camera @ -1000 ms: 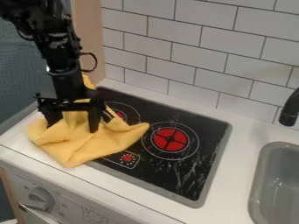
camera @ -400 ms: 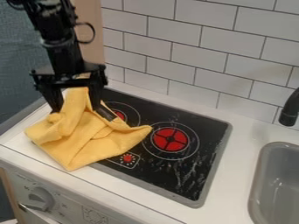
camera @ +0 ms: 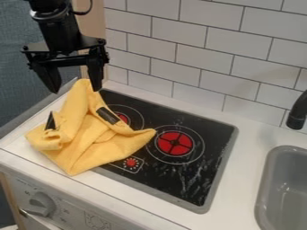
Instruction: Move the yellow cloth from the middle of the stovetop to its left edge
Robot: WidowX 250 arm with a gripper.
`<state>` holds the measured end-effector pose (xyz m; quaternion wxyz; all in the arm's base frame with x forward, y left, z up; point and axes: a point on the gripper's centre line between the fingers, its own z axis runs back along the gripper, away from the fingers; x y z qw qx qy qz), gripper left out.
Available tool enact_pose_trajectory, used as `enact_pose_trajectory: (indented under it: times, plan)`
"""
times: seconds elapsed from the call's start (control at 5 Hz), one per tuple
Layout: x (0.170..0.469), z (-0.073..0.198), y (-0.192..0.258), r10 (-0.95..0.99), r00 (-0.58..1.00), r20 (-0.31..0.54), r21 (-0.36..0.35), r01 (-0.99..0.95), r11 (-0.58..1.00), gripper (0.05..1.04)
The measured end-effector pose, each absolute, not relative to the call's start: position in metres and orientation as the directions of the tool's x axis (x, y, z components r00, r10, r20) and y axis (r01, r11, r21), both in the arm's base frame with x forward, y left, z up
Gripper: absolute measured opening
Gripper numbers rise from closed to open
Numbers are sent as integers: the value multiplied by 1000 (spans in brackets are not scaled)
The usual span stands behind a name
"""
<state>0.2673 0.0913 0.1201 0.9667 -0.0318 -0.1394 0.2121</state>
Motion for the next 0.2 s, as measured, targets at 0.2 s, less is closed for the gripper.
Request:
enact_pose_trajectory:
  times: [0.2]
  plan:
    - [267, 120, 91, 419, 871, 256, -121, -401, 908, 998]
